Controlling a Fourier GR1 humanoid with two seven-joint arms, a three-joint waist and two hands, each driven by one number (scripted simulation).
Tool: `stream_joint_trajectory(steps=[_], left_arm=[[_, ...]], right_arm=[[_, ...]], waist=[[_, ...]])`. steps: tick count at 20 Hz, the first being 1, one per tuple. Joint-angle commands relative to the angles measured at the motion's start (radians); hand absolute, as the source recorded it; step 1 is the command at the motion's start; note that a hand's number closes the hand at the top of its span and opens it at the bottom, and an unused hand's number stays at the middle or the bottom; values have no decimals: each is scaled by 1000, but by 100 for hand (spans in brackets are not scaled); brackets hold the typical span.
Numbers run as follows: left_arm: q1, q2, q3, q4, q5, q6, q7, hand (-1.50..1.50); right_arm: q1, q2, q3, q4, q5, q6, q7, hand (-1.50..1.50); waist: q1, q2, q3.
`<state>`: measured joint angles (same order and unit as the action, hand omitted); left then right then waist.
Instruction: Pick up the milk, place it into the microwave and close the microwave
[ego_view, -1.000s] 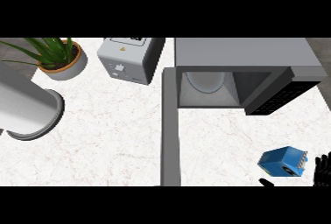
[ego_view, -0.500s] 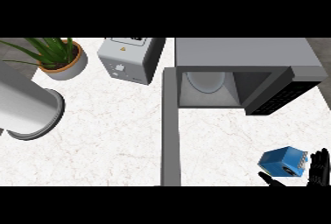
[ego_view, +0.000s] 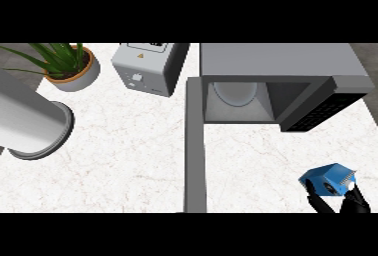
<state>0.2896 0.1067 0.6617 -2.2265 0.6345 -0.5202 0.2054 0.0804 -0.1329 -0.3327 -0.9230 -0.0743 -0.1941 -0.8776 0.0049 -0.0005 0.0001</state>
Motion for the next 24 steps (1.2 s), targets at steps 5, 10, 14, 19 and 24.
stream_joint_trajectory(steps=[5,10,14,19,24], left_arm=[[7,-39,2,-32,-35,-11,7,-150],[-33,-2,16,0,-3,8,28,-150],[13,34,51,13,75,-41,31,-150],[-12,28,38,28,61,-34,33,-150],[6,30,80,18,85,-38,43,-150]], right_arm=[[-60,-9,-6,39,9,-24,-122,150],[-60,-5,87,-56,42,51,-54,150],[-195,3,190,41,114,120,-74,150],[-266,14,263,63,125,239,-41,150],[-224,44,318,-116,126,242,66,150]], waist=[[-2,0,0],[-5,0,0],[22,1,1],[5,0,0],[-3,-2,-1]])
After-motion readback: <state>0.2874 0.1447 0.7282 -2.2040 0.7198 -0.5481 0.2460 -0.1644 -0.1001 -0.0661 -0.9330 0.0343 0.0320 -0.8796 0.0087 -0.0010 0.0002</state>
